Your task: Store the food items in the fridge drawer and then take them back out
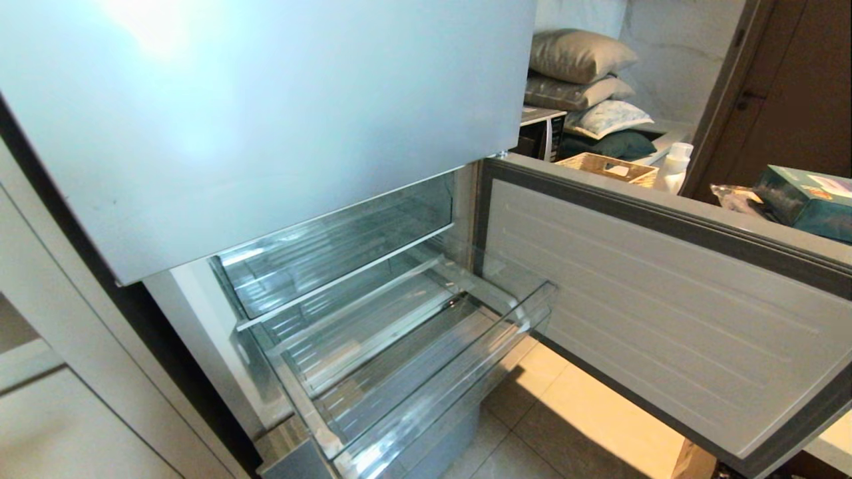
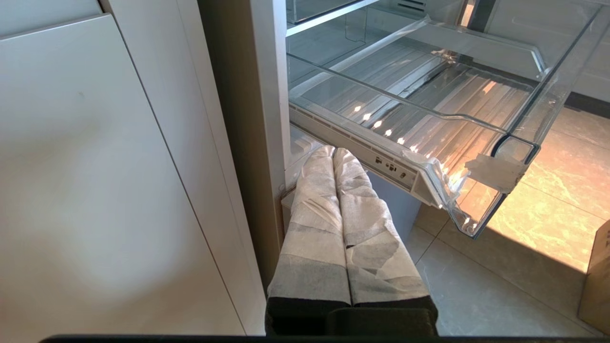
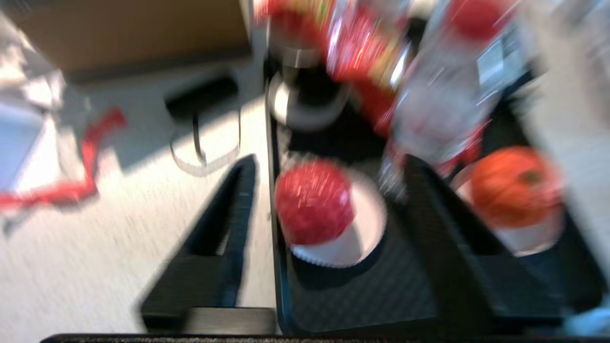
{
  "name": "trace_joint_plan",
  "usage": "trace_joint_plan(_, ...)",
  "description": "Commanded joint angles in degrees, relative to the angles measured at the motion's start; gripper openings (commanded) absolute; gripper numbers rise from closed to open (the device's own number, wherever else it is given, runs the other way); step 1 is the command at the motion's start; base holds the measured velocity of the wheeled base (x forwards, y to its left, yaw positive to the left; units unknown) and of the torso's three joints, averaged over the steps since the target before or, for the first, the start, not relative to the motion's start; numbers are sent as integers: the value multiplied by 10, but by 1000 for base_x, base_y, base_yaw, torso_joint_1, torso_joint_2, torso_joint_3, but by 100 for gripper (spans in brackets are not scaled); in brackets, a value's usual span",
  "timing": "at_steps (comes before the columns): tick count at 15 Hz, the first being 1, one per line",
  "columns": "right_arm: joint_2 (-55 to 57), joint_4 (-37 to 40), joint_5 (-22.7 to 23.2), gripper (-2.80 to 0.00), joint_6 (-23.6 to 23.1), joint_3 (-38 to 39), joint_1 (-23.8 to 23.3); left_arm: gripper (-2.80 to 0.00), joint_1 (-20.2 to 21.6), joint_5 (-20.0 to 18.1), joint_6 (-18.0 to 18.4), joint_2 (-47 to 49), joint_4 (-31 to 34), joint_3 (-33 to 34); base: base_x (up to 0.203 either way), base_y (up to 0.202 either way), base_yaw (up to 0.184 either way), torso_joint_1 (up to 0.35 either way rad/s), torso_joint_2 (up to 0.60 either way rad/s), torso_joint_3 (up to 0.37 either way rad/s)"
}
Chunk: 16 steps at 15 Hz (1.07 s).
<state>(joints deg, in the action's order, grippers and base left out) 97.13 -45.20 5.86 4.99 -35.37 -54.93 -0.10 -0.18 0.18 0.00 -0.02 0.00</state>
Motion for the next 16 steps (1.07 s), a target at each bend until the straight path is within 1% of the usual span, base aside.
trace_joint_plan(1, -137, -3, -18, -280, 3, 24, 0, -280, 0, 0, 0, 0, 0, 1, 0, 0, 0, 0, 0, 0)
trace_joint_plan(3, -237, 1, -27, -280, 4, 40, 4, -280, 0, 0, 0, 0, 0, 1, 0, 0, 0, 0, 0, 0)
trace_joint_plan(4, -287, 4, -31, -280, 4, 46, 18, -280, 0, 0, 0, 0, -1, 1, 0, 0, 0, 0, 0, 0)
trace_joint_plan(5, -341, 9, -35, -280, 3, 51, 48, -280, 0, 0, 0, 0, 0, 1, 0, 0, 0, 0, 0, 0)
trace_joint_plan(6, -394, 24, -39, -280, 0, 56, 99, -280, 0, 0, 0, 0, -1, 1, 0, 0, 0, 0, 0, 0)
trace_joint_plan(8, -490, 90, -51, -280, -20, 63, 243, -280, 0, 0, 0, 0, 0, 1, 0, 0, 0, 0, 0, 0)
trace_joint_plan(10, -608, 204, -68, -280, -44, 81, 367, -280, 0, 0, 0, 0, -1, 1, 0, 0, 0, 0, 0, 0)
trace_joint_plan(11, -658, 271, -72, -280, -52, 94, 411, -280, 0, 0, 0, 0, 0, 1, 0, 0, 0, 0, 0, 0)
trace_joint_plan(12, -706, 345, -75, -280, -60, 113, 447, -280, 0, 0, 0, 0, 0, 1, 0, 0, 0, 0, 0, 0)
trace_joint_plan(13, -743, 399, -77, -280, -72, 148, 473, -280, 0, 0, 0, 0, -1, 1, 0, 0, 0, 0, 0, 0)
trace_joint_plan(14, -764, 423, -78, -280, -88, 195, 490, -280, 0, 0, 0, 0, -1, 1, 0, 0, 0, 0, 0, 0)
trace_joint_plan(16, -810, 443, -70, -280, -128, 287, 512, -280, 0, 0, 0, 0, -1, 1, 0, 0, 0, 0, 0, 0)
